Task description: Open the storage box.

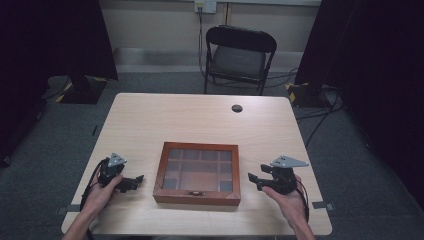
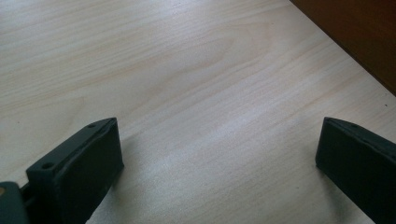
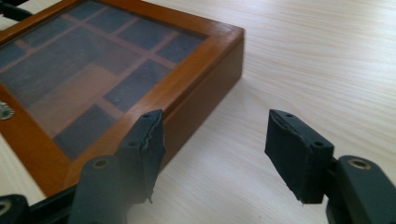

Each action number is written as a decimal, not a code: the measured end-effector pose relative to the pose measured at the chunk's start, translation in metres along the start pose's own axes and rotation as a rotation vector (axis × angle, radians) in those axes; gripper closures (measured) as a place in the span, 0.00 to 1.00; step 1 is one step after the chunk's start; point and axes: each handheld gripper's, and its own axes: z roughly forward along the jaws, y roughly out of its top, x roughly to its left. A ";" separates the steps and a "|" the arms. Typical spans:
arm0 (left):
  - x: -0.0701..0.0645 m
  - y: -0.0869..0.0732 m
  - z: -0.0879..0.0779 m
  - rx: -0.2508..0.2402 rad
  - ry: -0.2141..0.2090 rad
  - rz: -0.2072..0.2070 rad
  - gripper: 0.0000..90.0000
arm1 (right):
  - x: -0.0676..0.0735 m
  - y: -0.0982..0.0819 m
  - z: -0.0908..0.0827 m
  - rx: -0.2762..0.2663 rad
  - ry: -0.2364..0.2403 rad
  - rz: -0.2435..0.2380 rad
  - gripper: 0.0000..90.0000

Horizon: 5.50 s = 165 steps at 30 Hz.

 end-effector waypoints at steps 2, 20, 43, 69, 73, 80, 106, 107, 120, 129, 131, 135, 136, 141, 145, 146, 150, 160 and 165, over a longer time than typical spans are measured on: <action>0.000 0.000 0.000 -0.001 -0.001 -0.002 0.00 | 0.004 0.002 0.001 -0.001 0.016 -0.012 0.42; 0.000 0.000 0.000 0.000 0.001 0.000 0.00 | 0.049 0.026 0.013 0.013 0.176 -0.110 0.50; 0.001 0.001 0.001 0.000 -0.012 0.003 0.00 | 0.097 0.048 0.052 0.060 0.335 -0.220 0.61; 0.001 0.001 0.002 -0.008 -0.015 0.004 0.00 | 0.125 0.037 0.081 0.152 0.458 -0.322 0.87; 0.001 0.001 0.002 -0.008 -0.015 0.005 0.00 | 0.125 0.036 0.081 0.153 0.460 -0.330 0.87; 0.001 0.001 0.002 -0.008 -0.015 0.004 0.00 | 0.124 0.036 0.082 0.150 0.471 -0.342 0.88; 0.001 0.001 0.002 -0.008 -0.016 0.005 0.00 | 0.124 0.041 0.081 0.181 0.475 -0.368 0.91; 0.001 0.001 0.002 -0.008 -0.016 0.005 0.00 | 0.124 0.041 0.081 0.181 0.475 -0.368 0.91; 0.001 0.001 0.002 -0.008 -0.016 0.005 0.00 | 0.122 0.045 0.078 0.174 0.482 -0.360 0.91; 0.001 0.001 0.002 -0.007 -0.016 0.005 0.00 | 0.120 0.049 0.075 0.164 0.490 -0.354 0.91; 0.001 0.001 0.002 -0.008 -0.016 0.005 0.00 | 0.120 0.050 0.074 0.160 0.490 -0.355 0.91; 0.001 0.001 0.002 -0.008 -0.016 0.004 0.00 | 0.119 0.054 0.070 0.152 0.496 -0.347 0.91; 0.001 0.001 0.002 -0.008 -0.016 0.005 0.00 | 0.119 0.055 0.070 0.156 0.496 -0.350 0.91; 0.001 0.001 0.002 -0.007 -0.016 0.005 0.00 | 0.119 0.058 0.069 0.159 0.500 -0.350 0.91; 0.001 0.001 0.002 -0.008 -0.016 0.005 0.00 | 0.117 0.061 0.068 0.155 0.504 -0.350 0.91; 0.001 0.001 0.002 -0.007 -0.016 0.006 0.00 | 0.117 0.062 0.067 0.156 0.504 -0.350 0.91; 0.001 0.001 0.002 -0.007 -0.016 0.005 0.00 | 0.118 0.063 0.067 0.161 0.503 -0.351 0.91; 0.001 0.001 0.002 -0.008 -0.016 0.005 0.00 | 0.117 0.071 0.063 0.145 0.503 -0.353 0.91; 0.001 0.001 0.002 -0.008 -0.016 0.005 0.00 | 0.117 0.074 0.062 0.140 0.506 -0.355 0.91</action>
